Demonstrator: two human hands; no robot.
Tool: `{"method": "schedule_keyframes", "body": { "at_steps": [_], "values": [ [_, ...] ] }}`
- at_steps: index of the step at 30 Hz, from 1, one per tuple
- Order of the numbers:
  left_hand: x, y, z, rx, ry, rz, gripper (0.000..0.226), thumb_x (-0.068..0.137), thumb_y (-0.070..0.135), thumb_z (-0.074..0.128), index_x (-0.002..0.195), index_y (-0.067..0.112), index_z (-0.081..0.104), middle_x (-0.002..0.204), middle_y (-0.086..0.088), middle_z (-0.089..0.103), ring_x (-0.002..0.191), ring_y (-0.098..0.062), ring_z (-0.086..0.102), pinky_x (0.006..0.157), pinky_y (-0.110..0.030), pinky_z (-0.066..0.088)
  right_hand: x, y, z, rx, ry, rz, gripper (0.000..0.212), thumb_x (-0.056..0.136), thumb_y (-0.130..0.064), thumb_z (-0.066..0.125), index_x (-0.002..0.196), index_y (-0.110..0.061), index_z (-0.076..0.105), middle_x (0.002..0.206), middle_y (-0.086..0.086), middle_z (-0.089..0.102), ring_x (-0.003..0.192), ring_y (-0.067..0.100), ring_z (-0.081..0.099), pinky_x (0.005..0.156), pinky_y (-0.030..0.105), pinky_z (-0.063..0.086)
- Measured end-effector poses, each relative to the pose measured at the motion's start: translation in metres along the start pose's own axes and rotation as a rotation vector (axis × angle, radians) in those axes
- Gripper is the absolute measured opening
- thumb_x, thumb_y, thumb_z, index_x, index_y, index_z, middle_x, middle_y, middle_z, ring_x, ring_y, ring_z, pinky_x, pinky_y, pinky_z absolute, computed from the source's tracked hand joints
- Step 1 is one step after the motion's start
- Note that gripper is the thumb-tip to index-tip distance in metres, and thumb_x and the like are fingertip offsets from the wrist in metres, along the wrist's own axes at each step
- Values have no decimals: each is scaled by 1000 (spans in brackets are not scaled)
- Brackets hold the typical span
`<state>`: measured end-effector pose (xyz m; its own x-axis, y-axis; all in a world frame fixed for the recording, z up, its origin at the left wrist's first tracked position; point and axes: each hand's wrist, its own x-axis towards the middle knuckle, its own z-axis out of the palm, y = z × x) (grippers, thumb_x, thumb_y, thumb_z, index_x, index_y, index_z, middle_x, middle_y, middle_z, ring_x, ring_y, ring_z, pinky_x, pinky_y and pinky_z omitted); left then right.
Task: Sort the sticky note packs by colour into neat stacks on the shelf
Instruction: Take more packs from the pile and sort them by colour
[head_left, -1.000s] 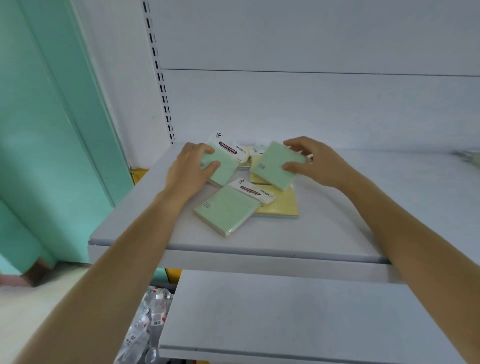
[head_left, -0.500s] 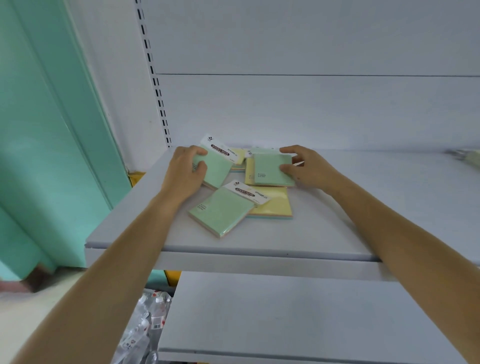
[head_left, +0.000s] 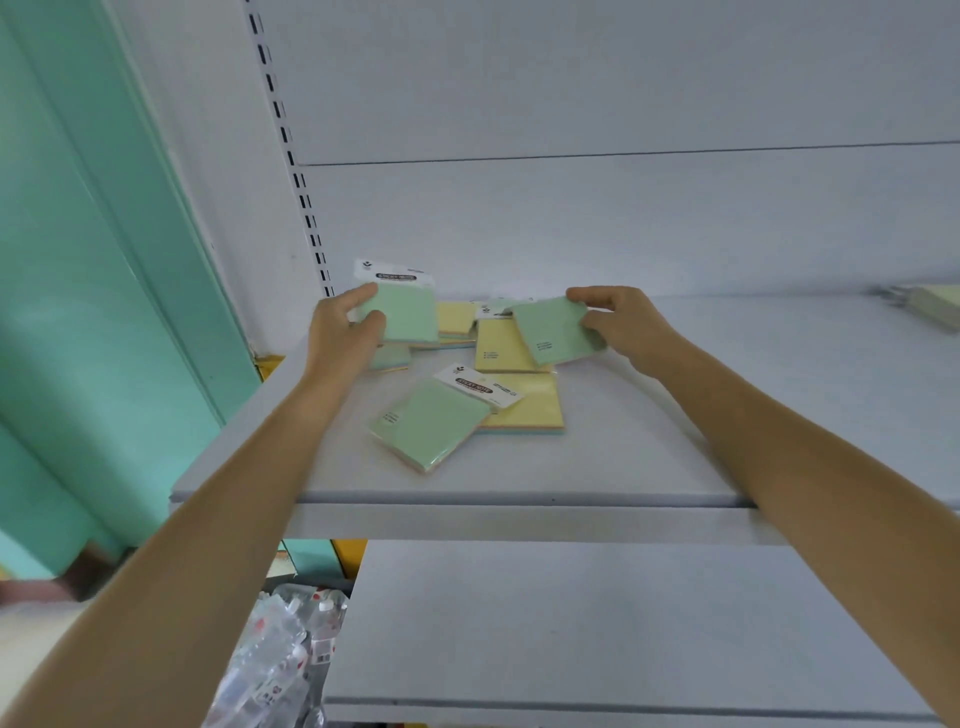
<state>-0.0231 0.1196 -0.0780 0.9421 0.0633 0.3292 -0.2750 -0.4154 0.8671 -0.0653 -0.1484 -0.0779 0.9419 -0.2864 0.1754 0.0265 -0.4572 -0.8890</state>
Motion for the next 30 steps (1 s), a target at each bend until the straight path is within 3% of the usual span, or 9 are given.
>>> {"method": "schedule_keyframes", "body": {
  "at_steps": [3,7,11,12,15,20,25,27,30],
  "values": [
    [2,17,5,-104,-16,-70,47,85,6,51,132,13,51,126,0,54,82,-10,54,70,-17,42,4,3,-19,15,-14,36,44,87,5,42,127,-9,55,138,6,50,102,14,46,78,18,40],
    [-5,54,37,-132,-101,-57,48,85,4,51,133,10,48,134,-3,50,98,-16,56,88,-26,46,-9,17,-72,21,-19,55,45,87,7,42,128,-8,52,139,7,47,99,17,48,84,25,39],
    [-28,100,110,-134,-200,8,49,86,1,50,134,7,46,126,-4,51,95,-12,51,83,-20,44,-39,43,-148,64,22,96,46,87,10,40,131,-2,48,138,12,47,100,18,49,88,26,42],
    [-36,112,133,-147,-224,19,48,86,1,50,134,6,47,123,-3,51,94,-11,51,83,-19,46,-48,51,-170,64,43,112,46,87,10,40,131,-1,47,132,13,50,98,18,49,86,26,44],
    [-68,149,199,-219,-294,8,49,85,-1,50,134,3,46,131,-7,51,101,-14,50,101,-35,46,-75,76,-239,73,104,150,47,86,13,37,131,3,46,112,10,50,89,18,49,72,22,43],
    [-125,201,292,-296,-387,23,44,85,-5,48,127,7,52,113,0,46,102,-16,46,96,-35,45,-114,123,-344,77,210,211,48,87,13,35,132,-1,46,111,9,49,96,22,47,74,28,43],
    [-155,236,360,-309,-438,14,47,84,-4,50,131,3,49,119,-2,49,109,-18,50,105,-40,44,-131,160,-412,105,266,271,49,87,13,35,132,-1,47,114,13,50,97,22,48,69,22,43],
    [-158,254,388,-315,-452,35,45,84,-3,51,129,3,51,118,-1,50,109,-18,51,106,-43,43,-128,170,-438,101,292,282,48,87,13,35,132,-1,46,121,16,50,99,22,48,80,31,49],
    [-157,285,431,-327,-489,73,43,84,-2,52,126,3,54,117,0,50,108,-17,52,105,-41,44,-118,181,-480,73,328,287,47,88,14,35,132,1,45,134,18,47,104,25,49,102,42,41]
  ]
}}
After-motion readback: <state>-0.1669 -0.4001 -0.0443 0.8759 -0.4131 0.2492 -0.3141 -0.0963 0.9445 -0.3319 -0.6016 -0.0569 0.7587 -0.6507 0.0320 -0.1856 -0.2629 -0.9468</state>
